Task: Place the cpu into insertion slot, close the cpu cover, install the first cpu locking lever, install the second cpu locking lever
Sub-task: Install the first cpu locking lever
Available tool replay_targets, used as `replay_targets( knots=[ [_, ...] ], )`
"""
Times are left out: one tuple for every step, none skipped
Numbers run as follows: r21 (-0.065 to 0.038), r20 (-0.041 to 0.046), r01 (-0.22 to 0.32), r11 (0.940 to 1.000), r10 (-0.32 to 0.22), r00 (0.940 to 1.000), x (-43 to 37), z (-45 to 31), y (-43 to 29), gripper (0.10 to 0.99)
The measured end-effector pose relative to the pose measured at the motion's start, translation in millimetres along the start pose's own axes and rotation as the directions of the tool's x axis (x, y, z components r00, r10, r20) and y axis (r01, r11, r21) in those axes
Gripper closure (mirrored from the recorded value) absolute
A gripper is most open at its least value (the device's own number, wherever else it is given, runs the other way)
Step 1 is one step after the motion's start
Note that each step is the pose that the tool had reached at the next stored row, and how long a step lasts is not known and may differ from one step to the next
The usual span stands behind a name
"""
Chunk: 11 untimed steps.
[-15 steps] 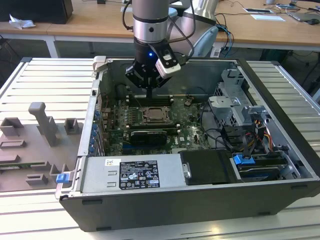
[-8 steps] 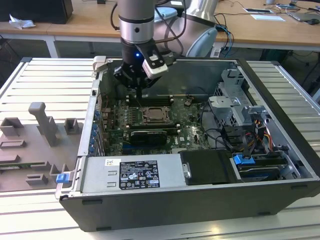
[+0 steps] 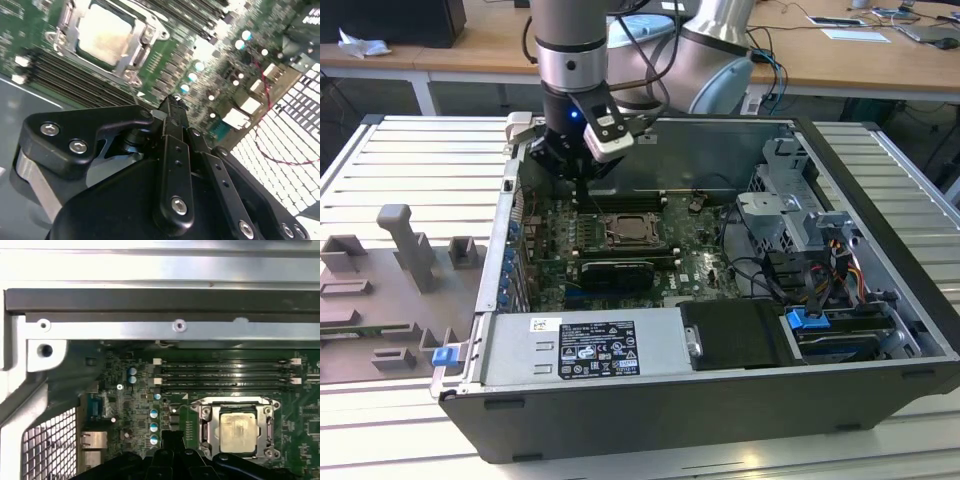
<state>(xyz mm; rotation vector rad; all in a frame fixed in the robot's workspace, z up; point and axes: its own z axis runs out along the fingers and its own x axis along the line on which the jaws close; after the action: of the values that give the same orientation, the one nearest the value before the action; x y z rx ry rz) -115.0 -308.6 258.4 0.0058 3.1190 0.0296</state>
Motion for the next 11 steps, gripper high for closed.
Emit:
replay_targets(
  knots=[
    [-0.001,-0.0001,0.000,1.0000,0.000,1.0000,3.1,1.7,0.3,0.980],
    [-0.001,-0.0001,0.000,1.0000,0.000,1.0000,3.8,2.2,0.7,0.980],
    [-0.001,-0.0002,0.000,1.0000,0.000,1.0000,4.3,2.7,1.4,0.980],
    [-0.001,-0.0001,0.000,1.0000,0.000,1.0000,4.7,3.3,2.7,0.980],
    [-0.001,0.0000,0.000,1.0000,0.000,1.0000,4.7,3.8,4.2,0.980],
    [-0.001,-0.0001,0.000,1.0000,0.000,1.0000,4.8,4.4,7.2,0.980],
    [-0.001,-0.0001,0.000,1.0000,0.000,1.0000,4.7,4.7,8.9,0.980],
    [-0.001,-0.0002,0.000,1.0000,0.000,1.0000,4.7,4.9,10.5,0.980],
    [-0.001,-0.0001,0.000,1.0000,0.000,1.0000,4.8,5.2,12.0,0.980],
    [-0.001,0.0000,0.000,1.0000,0.000,1.0000,4.8,5.5,13.1,0.980],
    [-0.001,-0.0001,0.000,1.0000,0.000,1.0000,4.9,5.7,13.9,0.980]
  ],
)
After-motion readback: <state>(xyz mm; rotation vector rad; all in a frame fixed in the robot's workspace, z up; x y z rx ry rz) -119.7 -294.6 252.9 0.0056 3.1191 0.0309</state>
